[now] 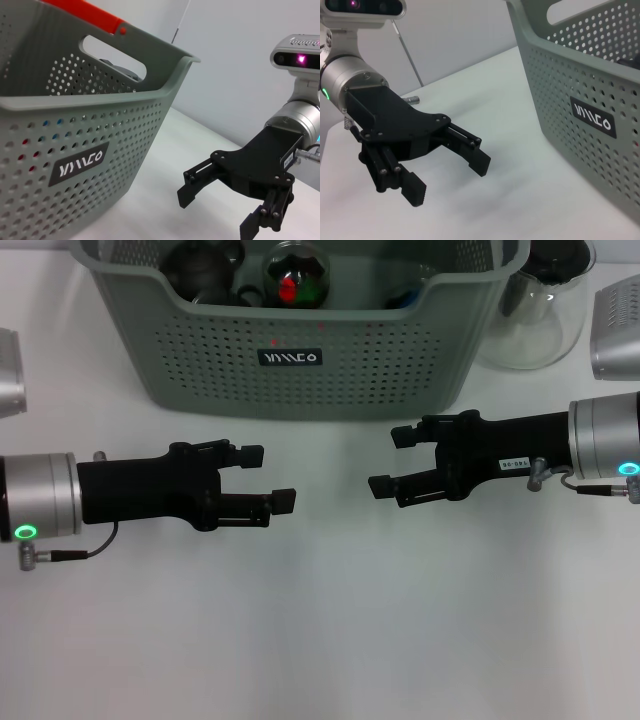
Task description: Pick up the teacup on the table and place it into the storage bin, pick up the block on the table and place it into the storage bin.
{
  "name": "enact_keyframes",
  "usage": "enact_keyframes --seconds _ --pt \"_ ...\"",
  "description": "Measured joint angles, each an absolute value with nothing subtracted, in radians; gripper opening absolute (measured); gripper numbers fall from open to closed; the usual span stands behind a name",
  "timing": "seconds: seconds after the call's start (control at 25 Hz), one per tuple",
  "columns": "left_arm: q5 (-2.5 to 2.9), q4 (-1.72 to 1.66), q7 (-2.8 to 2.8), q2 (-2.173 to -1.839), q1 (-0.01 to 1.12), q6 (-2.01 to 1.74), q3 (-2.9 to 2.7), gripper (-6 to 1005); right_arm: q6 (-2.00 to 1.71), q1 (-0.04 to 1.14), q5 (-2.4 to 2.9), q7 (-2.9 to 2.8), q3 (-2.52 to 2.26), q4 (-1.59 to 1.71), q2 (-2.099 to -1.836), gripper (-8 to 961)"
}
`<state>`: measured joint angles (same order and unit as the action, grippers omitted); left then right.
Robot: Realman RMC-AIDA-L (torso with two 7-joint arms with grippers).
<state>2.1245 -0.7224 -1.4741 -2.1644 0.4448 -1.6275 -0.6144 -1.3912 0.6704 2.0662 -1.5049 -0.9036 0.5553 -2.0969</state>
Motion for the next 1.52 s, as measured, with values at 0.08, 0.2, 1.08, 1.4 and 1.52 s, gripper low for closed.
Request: enact_keyframes --seconds 0.08,0.2,1.08,1.4,1.52 --pt "2.124 -0.722 -1.474 -2.164 0.445 -1.628 -0.615 883 -1.391 0.67 2.066 -1.505 -0.904 0.555 -2.097 917" --pt "2.125 -0.722 -1.474 -2.164 0.445 -1.627 -0.615 883 -1.391 0.67 2.066 -1.505 -0.904 0.555 -2.097 917" --pt "2.124 -0.722 -1.474 -2.164 0.445 -1.629 -0.615 883 -1.391 0.67 2.066 -1.505 -0.903 0.555 -2.097 918" --pt "2.125 -0.722 -1.474 -2.164 0.445 -1.636 -0.615 883 -1.391 0.67 2.066 -1.505 -0.903 0.555 -2.097 918" --pt "2.125 -0.722 -1.474 -2.164 0.445 -1.637 -0.615 883 -1.391 0.67 2.066 -1.505 -0.903 0.555 -2.097 919"
